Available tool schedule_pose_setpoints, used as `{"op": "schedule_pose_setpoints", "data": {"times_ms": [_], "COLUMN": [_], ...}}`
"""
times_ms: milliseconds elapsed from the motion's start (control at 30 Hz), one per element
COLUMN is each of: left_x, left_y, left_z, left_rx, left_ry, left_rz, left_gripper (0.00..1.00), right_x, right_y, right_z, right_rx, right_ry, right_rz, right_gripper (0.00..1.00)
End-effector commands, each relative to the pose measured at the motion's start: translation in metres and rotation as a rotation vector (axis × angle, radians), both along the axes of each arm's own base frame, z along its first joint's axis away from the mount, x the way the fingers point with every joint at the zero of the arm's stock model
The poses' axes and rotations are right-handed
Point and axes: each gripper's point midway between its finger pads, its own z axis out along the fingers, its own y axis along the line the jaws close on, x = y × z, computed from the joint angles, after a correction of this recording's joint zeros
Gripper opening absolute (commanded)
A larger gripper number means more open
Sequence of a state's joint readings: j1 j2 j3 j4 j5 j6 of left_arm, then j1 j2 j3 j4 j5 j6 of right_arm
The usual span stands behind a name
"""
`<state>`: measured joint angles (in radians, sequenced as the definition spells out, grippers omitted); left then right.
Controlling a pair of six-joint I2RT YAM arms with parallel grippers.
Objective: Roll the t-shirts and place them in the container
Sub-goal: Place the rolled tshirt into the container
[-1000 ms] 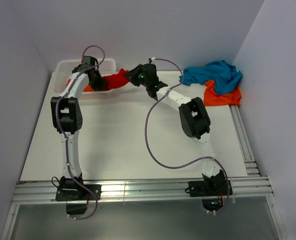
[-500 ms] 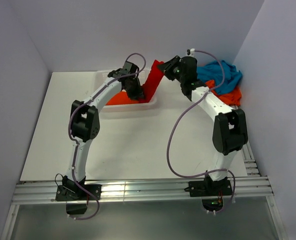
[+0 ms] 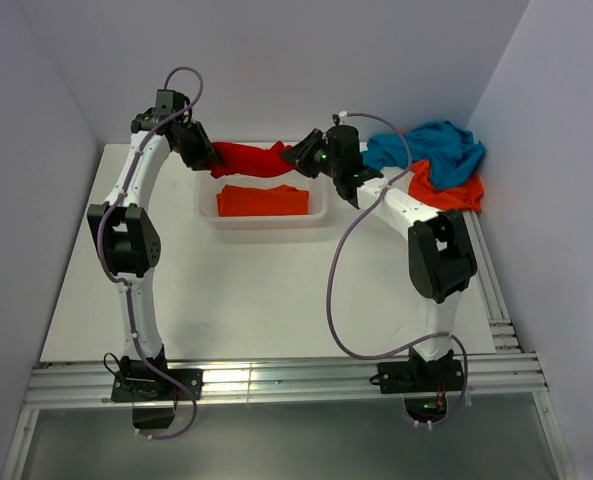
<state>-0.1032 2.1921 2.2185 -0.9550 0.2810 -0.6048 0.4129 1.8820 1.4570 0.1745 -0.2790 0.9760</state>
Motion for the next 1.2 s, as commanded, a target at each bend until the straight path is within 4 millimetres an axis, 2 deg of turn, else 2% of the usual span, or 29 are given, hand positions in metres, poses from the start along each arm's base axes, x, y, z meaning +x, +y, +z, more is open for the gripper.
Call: {"op": "schedule_pose_setpoints", "data": {"times_ms": [0,67,133,167,233,267,333,367,467,567,667,833,900,933,967,1033,1067,1167], "left_x": [0.038,0.049,0.058,0.063,0.067,0.071,0.074,0.076,0.083,0.089,0.088,0.082,0.079,0.078,0.077,0.074,0.073,0.068], "left_y": [0.03,0.028,0.025,0.024,0.021,0.019,0.016,0.016,0.014,-0.004,-0.021,-0.03,-0.03,-0.029,-0.028,-0.023,-0.021,-0.016], "left_z": [0.006,-0.005,-0.011,-0.018,-0.027,-0.03,-0.037,-0.038,-0.039,-0.041,-0.049,-0.063,-0.067,-0.069,-0.07,-0.074,-0.075,-0.081], "left_rx": [0.116,0.121,0.135,0.147,0.193,0.203,0.219,0.225,0.255,0.28,0.313,0.311,0.323,0.328,0.335,0.364,0.379,0.412], "left_ry": [-0.147,-0.161,-0.187,-0.186,-0.193,-0.201,-0.213,-0.219,-0.251,-0.299,-0.318,-0.292,-0.277,-0.271,-0.267,-0.251,-0.249,-0.232], "left_rz": [0.046,0.037,0.013,0.005,-0.021,-0.032,-0.047,-0.05,-0.069,-0.127,-0.197,-0.251,-0.266,-0.271,-0.277,-0.282,-0.292,-0.313], "left_gripper": [0.0,0.0,0.0,0.0,0.0,0.0,0.0,0.0,0.0,0.0,0.0,0.0,0.0,0.0,0.0,0.0,0.0,0.0], "right_x": [0.022,0.028,0.037,0.041,0.048,0.053,0.059,0.062,0.067,0.073,0.075,0.078,0.082,0.085,0.091,0.095,0.097,0.093], "right_y": [-0.008,-0.005,-0.008,-0.009,-0.01,-0.012,-0.013,-0.015,-0.019,-0.025,-0.033,-0.055,-0.054,-0.055,-0.048,-0.044,-0.04,-0.034], "right_z": [0.02,0.004,-0.003,-0.013,-0.016,-0.027,-0.032,-0.041,-0.051,-0.061,-0.077,-0.094,-0.096,-0.106,-0.098,-0.11,-0.105,-0.112], "right_rx": [0.013,0.004,0.009,0.001,-0.007,-0.017,-0.025,-0.03,-0.019,-0.023,-0.041,-0.017,0.018,0.009,0.022,0.016,0.016,-0.006], "right_ry": [-0.057,-0.032,-0.021,-0.003,0.008,0.026,0.046,0.059,0.068,0.079,0.117,0.161,0.167,0.18,0.162,0.195,0.191,0.212], "right_rz": [-0.028,-0.05,-0.087,-0.099,-0.121,-0.138,-0.159,-0.176,-0.215,-0.269,-0.317,-0.478,-0.5,-0.514,-0.507,-0.518,-0.517,-0.544], "right_gripper": [0.0,0.0,0.0,0.0,0.0,0.0,0.0,0.0,0.0,0.0,0.0,0.0,0.0,0.0,0.0,0.01,0.01,0.02]}}
